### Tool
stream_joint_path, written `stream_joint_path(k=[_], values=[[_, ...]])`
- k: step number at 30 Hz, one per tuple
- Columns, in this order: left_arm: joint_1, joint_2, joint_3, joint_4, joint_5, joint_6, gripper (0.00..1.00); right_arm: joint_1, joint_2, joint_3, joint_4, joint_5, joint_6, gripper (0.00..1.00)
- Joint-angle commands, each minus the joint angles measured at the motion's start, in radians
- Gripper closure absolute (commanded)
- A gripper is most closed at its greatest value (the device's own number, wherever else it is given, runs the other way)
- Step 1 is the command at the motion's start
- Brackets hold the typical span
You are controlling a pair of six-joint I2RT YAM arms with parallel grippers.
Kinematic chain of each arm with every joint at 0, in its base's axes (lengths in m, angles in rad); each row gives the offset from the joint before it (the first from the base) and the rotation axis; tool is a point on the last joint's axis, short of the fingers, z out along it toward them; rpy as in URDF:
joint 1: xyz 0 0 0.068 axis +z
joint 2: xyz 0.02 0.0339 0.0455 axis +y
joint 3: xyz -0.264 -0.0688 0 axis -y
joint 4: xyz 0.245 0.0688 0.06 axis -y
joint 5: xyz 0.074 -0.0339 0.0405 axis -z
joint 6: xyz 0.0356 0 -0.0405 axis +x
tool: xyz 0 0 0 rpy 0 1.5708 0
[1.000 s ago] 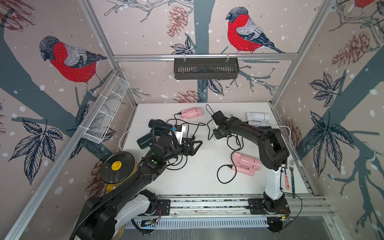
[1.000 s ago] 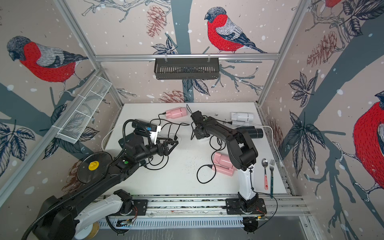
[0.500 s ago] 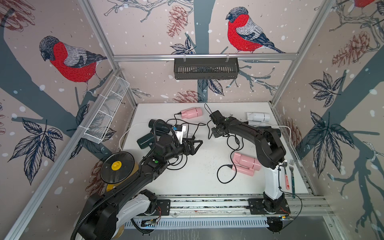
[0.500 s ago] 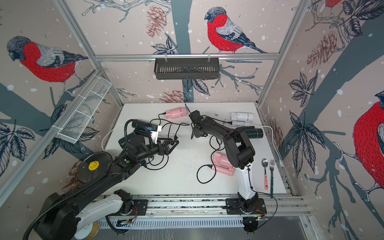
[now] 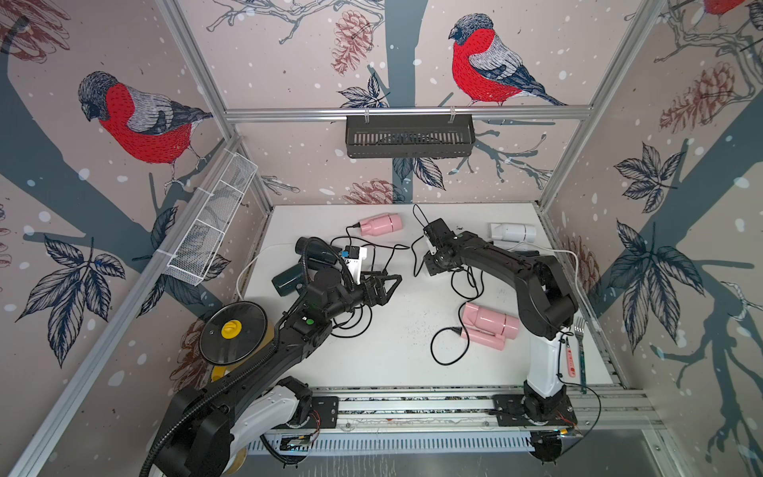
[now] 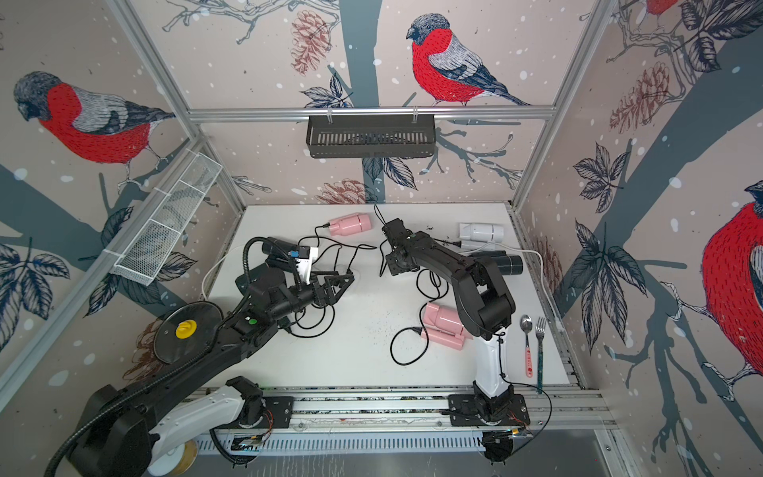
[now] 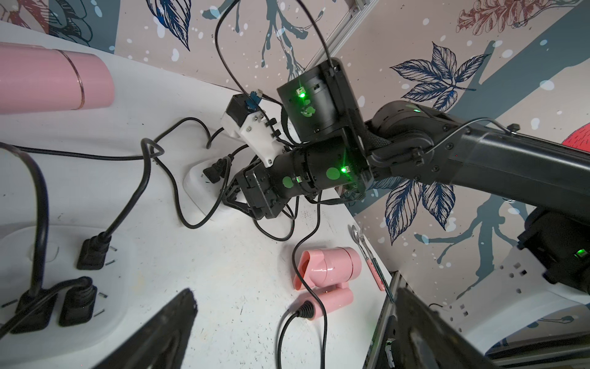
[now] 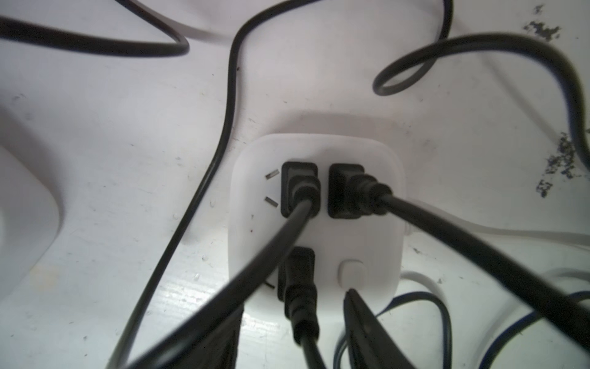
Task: Charge the blow dryers
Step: Insert the plug into the socket, then reset both arms
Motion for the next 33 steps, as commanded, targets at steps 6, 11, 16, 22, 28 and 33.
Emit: stream_joint_path(k=[6,11,16,22,28,33], values=[[0.003,0.004,0.055,-0.089,-0.086,0.038,0.03,-0.003,-0.244,-0.206,0.168,-0.163,0.051,0.18],[0.003,0.006,0.076,-0.166,-0.145,0.064,0.03,-0.004,-0.443,-0.387,0.295,-0.198,0.061,0.12],[0.004,-0.006,0.097,-0.201,-0.252,0.081,0.03,-0.004,-0.669,-0.603,0.446,-0.144,0.056,0.05],[0.008,-0.055,0.091,-0.233,-0.476,0.196,0.03,-0.016,-0.926,-0.82,0.594,0.052,0.106,0.0],[0.041,-0.097,0.018,-0.2,-0.656,0.284,0.03,-0.032,-1.072,-0.929,0.679,0.17,0.168,0.0],[0.17,-0.092,-0.038,-0.179,-0.722,0.277,0.03,-0.056,-1.123,-0.975,0.696,0.263,0.194,0.0]])
